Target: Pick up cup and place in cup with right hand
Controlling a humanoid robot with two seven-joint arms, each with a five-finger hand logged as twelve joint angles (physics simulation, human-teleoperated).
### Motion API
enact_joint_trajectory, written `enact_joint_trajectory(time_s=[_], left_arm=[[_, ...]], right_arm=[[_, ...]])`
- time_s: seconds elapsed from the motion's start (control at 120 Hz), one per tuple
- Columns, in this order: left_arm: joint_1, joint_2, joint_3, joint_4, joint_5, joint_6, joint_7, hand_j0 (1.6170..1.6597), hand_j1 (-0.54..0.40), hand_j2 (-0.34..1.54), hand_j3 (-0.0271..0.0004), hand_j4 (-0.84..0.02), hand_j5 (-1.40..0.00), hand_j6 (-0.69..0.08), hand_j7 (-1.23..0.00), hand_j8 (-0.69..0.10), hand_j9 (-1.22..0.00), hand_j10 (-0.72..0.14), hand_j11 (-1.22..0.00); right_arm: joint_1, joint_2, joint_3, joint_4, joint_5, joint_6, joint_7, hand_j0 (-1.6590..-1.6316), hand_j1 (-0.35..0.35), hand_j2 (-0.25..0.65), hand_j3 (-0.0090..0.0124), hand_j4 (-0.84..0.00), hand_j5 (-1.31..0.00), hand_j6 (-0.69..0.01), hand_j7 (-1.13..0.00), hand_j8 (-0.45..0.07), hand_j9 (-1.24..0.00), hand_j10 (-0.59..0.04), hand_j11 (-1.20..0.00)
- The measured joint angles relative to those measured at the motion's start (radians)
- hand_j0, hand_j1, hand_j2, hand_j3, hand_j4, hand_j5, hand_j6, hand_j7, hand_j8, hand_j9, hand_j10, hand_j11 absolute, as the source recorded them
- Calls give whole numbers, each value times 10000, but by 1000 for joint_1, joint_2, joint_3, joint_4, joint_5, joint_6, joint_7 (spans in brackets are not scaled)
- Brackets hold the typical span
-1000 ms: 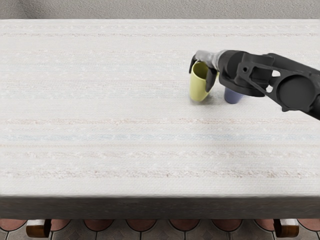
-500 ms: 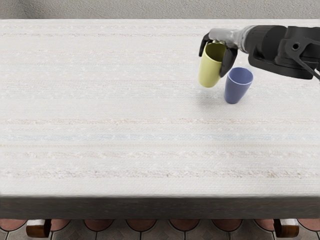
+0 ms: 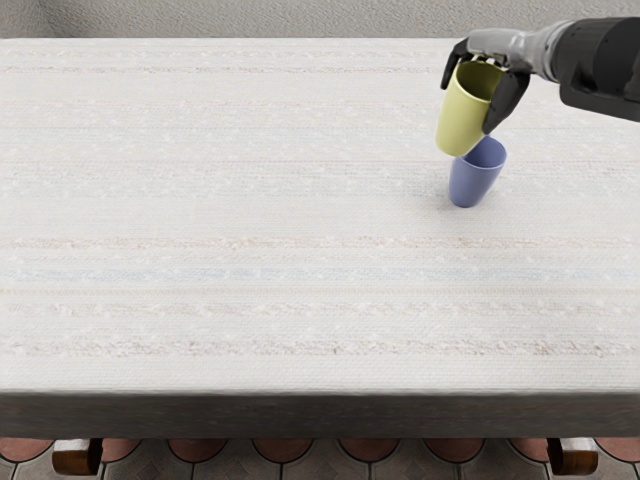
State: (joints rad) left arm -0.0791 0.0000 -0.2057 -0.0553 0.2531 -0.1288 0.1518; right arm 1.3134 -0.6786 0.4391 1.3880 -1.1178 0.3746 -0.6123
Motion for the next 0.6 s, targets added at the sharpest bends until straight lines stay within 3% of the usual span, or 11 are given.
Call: enact_joint_trajectory(time_s=[0.225,0.267,0.3,0.308,0.325,0.392,0.6], left_arm=[[-1,0,0,0,0,0,0,16581,3280,36,0,-183,-230,-184,-230,-184,-230,-181,-230],[0,0,0,0,0,0,0,16581,3280,36,0,-183,-230,-184,-230,-184,-230,-181,-230],[0,0,0,0,0,0,0,16581,3280,36,0,-183,-230,-185,-230,-184,-230,-182,-230],[0,0,0,0,0,0,0,16581,3280,36,0,-183,-230,-184,-230,-184,-230,-181,-229],[0,0,0,0,0,0,0,16581,3279,36,0,-183,-231,-185,-230,-184,-230,-182,-230],[0,0,0,0,0,0,0,16581,3279,37,0,-183,-231,-185,-231,-184,-230,-182,-230],[0,0,0,0,0,0,0,16581,3279,37,0,-183,-231,-185,-231,-184,-230,-182,-230]], right_arm=[[-7,-36,0,0,0,4,0,-16398,1705,734,-5,-3246,-9226,-1547,-8394,-995,-9019,-2529,-8992],[-8,-37,-1,-2,0,2,0,-16407,1643,881,-4,-3333,-9187,-1607,-8435,-1077,-9004,-2622,-9020],[-8,-38,-3,-4,0,1,0,-16419,1847,1564,4,-3380,-9167,-1580,-8464,-1096,-9003,-2667,-9054],[-8,-38,-3,-4,-1,1,0,-16420,1934,1845,-5,-3395,-9165,-1598,-8470,-1088,-9002,-2674,-9060],[-9,-38,-4,-6,-1,0,0,-16417,1772,1599,-12,-3441,-9149,-1649,-8482,-1104,-8992,-2700,-9062],[-10,-39,-7,-12,-3,-4,1,-16418,1457,1043,-8,-3686,-9078,-1831,-8521,-1327,-8959,-2914,-9053],[-17,-34,-13,-52,-10,-10,1,-16443,1070,667,-2,-4031,-9039,-2144,-8598,-1620,-8933,-3197,-9038]])
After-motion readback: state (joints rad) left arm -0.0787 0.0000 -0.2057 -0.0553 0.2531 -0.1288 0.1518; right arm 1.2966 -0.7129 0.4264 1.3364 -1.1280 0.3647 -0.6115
